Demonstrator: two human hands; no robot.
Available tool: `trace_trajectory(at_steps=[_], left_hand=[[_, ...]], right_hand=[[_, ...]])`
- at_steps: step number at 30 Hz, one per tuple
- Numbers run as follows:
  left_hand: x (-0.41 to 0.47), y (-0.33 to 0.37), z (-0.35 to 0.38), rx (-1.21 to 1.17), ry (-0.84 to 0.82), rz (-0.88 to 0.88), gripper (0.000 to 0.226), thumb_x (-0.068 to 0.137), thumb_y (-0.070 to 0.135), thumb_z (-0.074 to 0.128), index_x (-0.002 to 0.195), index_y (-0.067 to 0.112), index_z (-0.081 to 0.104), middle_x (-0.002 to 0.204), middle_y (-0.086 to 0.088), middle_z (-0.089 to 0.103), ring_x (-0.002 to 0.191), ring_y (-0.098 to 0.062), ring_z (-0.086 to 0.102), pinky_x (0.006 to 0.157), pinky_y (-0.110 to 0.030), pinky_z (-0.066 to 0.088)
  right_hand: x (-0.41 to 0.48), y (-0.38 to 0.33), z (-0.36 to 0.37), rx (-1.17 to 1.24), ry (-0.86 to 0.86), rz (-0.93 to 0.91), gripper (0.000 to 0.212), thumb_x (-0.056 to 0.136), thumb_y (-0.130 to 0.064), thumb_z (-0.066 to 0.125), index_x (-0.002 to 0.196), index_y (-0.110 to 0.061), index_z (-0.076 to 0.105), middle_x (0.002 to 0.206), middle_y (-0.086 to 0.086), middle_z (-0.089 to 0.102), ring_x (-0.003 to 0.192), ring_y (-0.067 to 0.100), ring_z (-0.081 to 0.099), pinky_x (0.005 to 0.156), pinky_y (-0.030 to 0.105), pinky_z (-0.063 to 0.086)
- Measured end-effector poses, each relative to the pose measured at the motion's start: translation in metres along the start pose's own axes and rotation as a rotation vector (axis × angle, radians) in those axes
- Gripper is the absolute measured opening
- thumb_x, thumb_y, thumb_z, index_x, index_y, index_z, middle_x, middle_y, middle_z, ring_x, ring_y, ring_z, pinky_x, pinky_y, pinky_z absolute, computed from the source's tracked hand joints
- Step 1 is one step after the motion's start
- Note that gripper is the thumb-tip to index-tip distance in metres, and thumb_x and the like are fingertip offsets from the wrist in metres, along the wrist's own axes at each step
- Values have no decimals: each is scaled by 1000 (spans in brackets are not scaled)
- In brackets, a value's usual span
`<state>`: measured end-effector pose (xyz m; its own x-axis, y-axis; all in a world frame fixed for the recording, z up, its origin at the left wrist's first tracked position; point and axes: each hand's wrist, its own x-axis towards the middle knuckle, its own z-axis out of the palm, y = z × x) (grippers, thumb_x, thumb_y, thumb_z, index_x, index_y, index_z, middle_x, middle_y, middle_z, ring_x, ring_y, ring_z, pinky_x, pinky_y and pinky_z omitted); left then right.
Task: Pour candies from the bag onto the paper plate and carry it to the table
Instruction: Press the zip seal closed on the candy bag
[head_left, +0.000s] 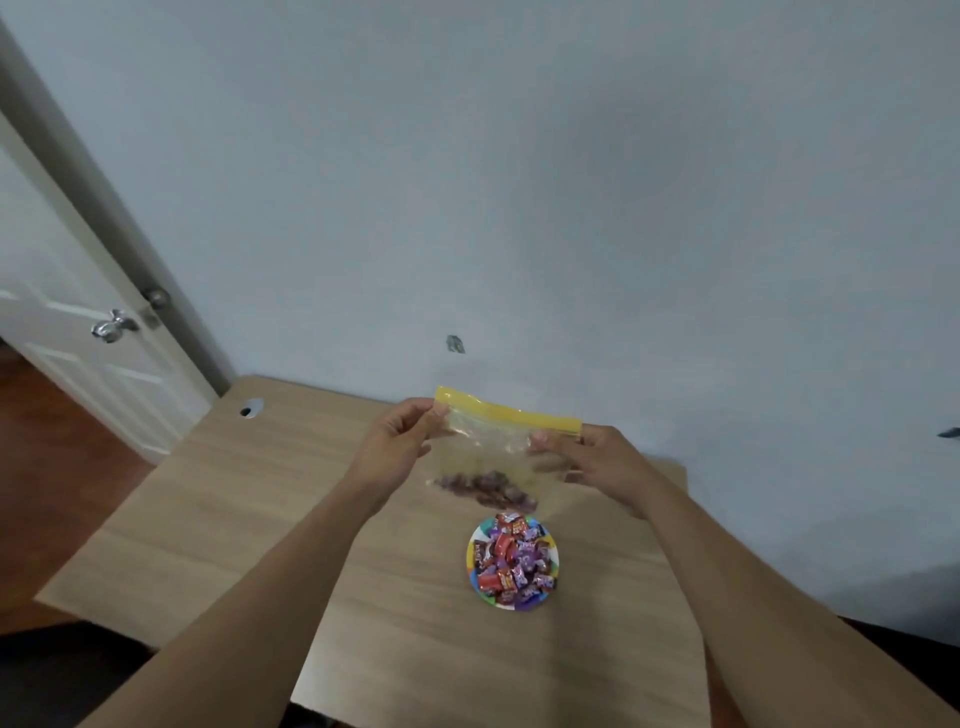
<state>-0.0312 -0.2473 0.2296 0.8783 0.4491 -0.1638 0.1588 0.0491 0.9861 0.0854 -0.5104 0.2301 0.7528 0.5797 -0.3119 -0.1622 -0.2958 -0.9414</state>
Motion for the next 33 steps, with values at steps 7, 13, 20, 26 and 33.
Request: trace_trajectory(at_steps=[7,13,20,26,33], left_hand=[[4,12,-19,15,-10,73,16,104,26,70,112,13,73,91,-2,76,86,-6,77,74,-26,48],[11,17,-41,89,-64,134,21,101,26,74,107,6,78,108,-16,82,93,-11,72,84,-22,53],[18,25,-80,135,-93,187,16,101,28,74,101,12,78,103,-15,82,95,-15,71,93,-36,53],[22,32,-106,58,-54,102,20,97,41,77,105,23,81,101,2,84,96,-5,74,92,-37,56],[38,21,-134,1,-56,66,22,95,29,81,106,9,80,90,5,81,81,4,72,72,-11,51]], right_hand=[[13,-32,9,-94,-96,-71,31,89,-41,89,115,-25,85,109,-3,87,102,23,85,97,33,55],[39,-55,56,-380,-96,-147,50,76,-69,87,120,-44,81,119,-13,77,113,6,73,103,36,57],[64,-87,113,-420,-10,-265,26,87,-52,87,103,-32,83,103,-9,82,92,8,76,87,34,60],[79,-105,150,-488,14,-310,16,94,-44,81,96,-28,80,90,-3,81,84,17,75,76,33,54],[94,-108,183,-564,30,-316,20,95,-50,77,96,-30,80,91,-5,80,87,18,74,74,34,55]])
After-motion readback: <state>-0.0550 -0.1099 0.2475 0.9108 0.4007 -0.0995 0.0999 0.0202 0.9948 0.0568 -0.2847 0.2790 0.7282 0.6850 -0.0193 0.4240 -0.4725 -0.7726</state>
